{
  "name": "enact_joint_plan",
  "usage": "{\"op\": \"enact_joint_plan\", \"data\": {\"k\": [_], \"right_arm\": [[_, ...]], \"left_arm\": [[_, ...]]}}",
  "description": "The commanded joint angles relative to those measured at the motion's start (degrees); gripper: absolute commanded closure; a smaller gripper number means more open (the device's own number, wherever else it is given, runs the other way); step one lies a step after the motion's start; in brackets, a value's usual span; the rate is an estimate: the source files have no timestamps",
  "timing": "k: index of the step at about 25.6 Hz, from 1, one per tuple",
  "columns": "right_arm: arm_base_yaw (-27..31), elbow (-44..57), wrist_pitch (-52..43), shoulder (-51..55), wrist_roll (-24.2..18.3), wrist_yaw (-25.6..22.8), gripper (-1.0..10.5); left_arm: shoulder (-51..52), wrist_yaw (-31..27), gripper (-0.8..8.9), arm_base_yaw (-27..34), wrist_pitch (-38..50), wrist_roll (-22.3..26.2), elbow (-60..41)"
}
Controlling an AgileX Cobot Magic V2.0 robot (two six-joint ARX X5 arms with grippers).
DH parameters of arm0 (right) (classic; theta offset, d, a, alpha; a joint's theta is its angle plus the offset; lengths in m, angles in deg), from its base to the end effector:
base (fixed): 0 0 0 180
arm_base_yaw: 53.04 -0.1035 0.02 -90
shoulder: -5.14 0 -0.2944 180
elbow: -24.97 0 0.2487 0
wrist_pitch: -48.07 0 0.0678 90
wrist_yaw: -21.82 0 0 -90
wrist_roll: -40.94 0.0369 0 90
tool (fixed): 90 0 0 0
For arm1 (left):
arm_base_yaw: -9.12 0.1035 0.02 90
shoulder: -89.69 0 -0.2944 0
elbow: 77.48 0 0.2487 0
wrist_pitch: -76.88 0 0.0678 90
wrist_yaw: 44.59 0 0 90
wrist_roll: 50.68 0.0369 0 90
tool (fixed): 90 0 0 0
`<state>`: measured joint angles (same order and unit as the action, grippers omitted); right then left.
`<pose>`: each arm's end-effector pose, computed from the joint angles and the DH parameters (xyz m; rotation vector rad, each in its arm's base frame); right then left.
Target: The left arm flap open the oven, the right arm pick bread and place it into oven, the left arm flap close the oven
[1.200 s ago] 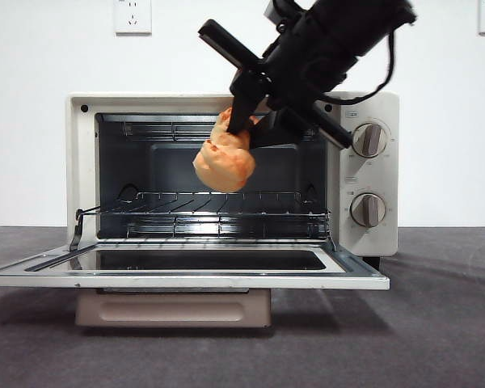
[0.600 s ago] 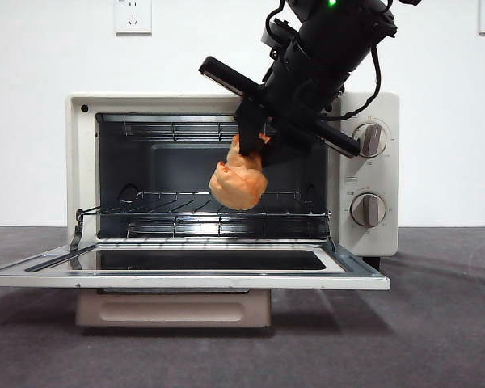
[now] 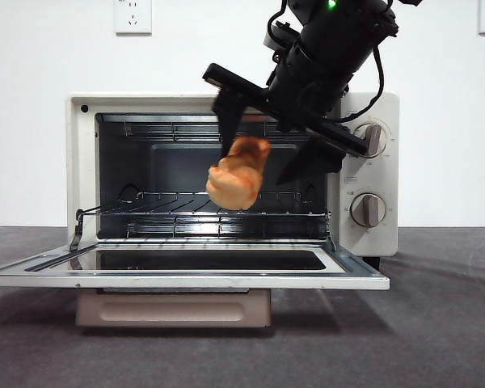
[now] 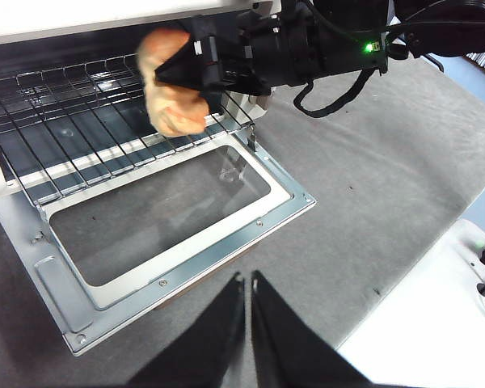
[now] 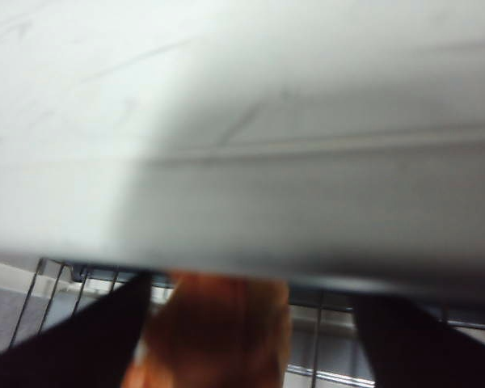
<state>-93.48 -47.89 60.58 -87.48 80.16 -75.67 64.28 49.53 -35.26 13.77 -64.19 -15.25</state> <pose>0.2739 0.2271 0.2578 0.4189 0.6829 0.3540 0.0317 -0.0347 0.3325 -0.0555 0.5379 -0.7724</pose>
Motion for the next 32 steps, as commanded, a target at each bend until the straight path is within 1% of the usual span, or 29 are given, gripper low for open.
{"op": "enact_joint_plan", "data": {"k": [1,5,7,9,12,13,16,18,20,22,24,27,28,29,30,32], "right_arm": [[-0.52,-1.18,0.11,-0.24,-0.72,0.63,4.9],[-1.09,-1.18,1.4,2.56,-1.11,1.75,4.9],[-1.49,-1.18,3.58,4.87,-1.33,3.06,4.9],[-1.84,-1.18,7.37,7.78,-1.84,5.07,4.9],[-3.13,-1.18,15.12,13.31,-4.72,8.39,4.9],[-3.65,-1.18,18.12,15.5,-6.34,9.11,4.9],[-5.42,-1.18,27.02,22.27,-10.82,9.14,5.0],[-6.29,-1.18,32.79,26.86,-13.14,8.74,5.4],[-6.45,-1.18,38.45,31.63,-14.82,8.5,6.3],[-6.43,-1.18,43.1,35.87,-15.39,8.5,6.8],[-6.43,-1.18,46.95,39.91,-15.8,8.55,6.8],[-6.43,-1.18,51.74,45.86,-16.59,8.7,6.8],[-6.43,-1.18,53.72,48.5,-17.66,9.29,6.8],[-6.43,-1.18,55.69,50.95,-18.4,9.46,6.8],[-6.43,-1.18,57.44,53.18,-18.91,9.42,6.8],[-6.43,-1.18,59.58,55.95,-19.34,9.31,6.8]], "left_arm": [[0.04,-0.28,7.95,-0.48,0.15,-0.57,1.09],[0.04,-0.31,7.95,-0.48,-0.28,-0.74,1.09],[0.02,-0.33,7.96,-0.48,-0.87,-1.33,1.07],[-0.07,-1.05,7.96,-0.42,-1.22,-3.63,1.09],[-1.01,-1.4,7.96,-0.09,-1.62,-8.22,1.07],[-1.6,-1.62,7.96,0.11,-1.88,-9.68,1.07],[-4.07,-1.57,7.97,1.09,-2.36,-13.2,1.07],[-5.66,-1.29,7.98,2.21,-1.7,-15.15,1.09],[-7.02,-0.96,8.0,3.98,-0.48,-15.93,1.18],[-8.44,1.03,8.01,6.25,0.26,-15.87,1.2],[-10.23,4.31,8.01,9.27,0.24,-15.28,1.2],[-14.05,12.5,8.0,15.45,0.42,-13.11,1.2],[-16.46,18.1,8.0,18.93,0.76,-11.56,1.2],[-19.32,21.79,8.0,22.69,0.98,-9.38,1.2],[-22.34,22.75,8.0,26.23,0.66,-6.93,1.2],[-27.12,22.75,8.0,31.04,-0.11,-3.91,1.18]]}}
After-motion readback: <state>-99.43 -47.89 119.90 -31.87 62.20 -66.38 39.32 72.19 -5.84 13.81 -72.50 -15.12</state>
